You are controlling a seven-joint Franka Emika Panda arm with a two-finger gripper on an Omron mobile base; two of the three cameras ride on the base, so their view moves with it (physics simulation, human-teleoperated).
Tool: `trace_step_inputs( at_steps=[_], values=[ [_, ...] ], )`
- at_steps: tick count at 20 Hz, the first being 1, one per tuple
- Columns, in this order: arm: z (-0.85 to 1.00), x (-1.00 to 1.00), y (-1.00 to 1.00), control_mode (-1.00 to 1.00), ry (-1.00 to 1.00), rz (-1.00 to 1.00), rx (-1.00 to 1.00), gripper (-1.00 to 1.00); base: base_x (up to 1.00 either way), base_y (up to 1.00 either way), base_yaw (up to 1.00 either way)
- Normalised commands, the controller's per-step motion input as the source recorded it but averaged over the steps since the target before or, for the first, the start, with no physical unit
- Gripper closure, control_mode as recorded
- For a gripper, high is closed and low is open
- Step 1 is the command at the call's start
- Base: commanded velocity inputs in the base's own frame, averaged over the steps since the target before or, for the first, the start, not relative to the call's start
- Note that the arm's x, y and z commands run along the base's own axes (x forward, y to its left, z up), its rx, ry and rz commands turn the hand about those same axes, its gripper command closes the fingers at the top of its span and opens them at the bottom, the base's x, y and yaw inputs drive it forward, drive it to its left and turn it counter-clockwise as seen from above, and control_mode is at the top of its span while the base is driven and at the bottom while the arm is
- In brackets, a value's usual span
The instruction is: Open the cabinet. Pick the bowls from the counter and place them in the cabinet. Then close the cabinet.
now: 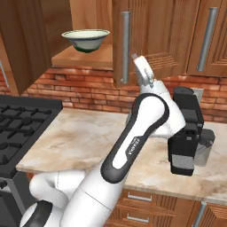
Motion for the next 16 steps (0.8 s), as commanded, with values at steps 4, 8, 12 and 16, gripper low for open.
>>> trace_step_inputs(
  at_steps=[4,8,12,16],
  values=[
    [0.00,0.87,1.00,-1.00,-0.08,-0.65,-0.23,-1.00,0.00,0.00,0.00],
    [0.00,0.97,0.98,-1.00,0.00,-0.63,-0.17,-1.00,0.00,0.00,0.00],
    [0.08,0.91,0.74,-1.00,0.06,-0.47,-0.03,-1.00,0.00,0.00,0.00],
    [0.15,1.00,0.01,-1.00,0.20,-0.32,0.12,-1.00,0.00,0.00,0.00]
  ],
)
